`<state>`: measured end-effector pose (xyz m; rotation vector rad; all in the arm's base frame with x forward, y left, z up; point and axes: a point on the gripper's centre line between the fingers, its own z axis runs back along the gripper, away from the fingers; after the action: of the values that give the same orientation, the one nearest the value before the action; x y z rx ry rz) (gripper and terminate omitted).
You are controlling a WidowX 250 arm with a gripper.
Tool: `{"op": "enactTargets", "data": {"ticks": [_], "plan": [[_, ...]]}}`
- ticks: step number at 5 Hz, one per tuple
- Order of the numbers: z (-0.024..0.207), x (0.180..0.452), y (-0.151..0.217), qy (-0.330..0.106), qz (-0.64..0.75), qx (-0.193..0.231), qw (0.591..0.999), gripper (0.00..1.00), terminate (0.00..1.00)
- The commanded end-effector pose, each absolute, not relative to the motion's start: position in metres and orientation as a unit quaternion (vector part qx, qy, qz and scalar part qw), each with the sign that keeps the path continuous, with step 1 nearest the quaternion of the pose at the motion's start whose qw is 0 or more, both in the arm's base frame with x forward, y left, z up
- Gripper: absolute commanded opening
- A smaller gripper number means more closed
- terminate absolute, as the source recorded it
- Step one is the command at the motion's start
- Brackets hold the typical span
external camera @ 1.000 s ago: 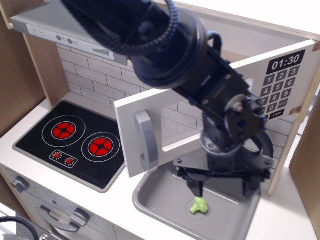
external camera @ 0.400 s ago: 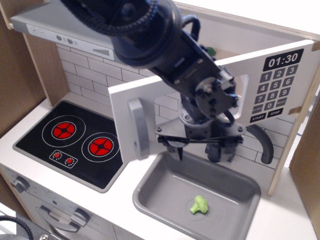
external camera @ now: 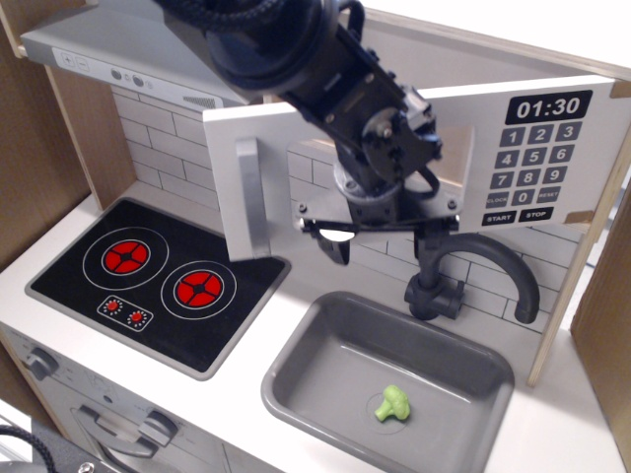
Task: Close microwave
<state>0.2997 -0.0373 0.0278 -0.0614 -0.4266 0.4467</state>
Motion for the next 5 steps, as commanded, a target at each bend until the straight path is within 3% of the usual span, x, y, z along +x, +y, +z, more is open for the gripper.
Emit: {"op": "enactTargets", "data": {"ticks": [1, 5], "plan": [[0.045, 0.336, -0.018, -0.250, 0.218, -0.043, 0.942, 1.00, 0.00], [0.049, 0.370, 0.005, -0.277, 0.213, -0.040, 0.936, 1.00, 0.00]]}}
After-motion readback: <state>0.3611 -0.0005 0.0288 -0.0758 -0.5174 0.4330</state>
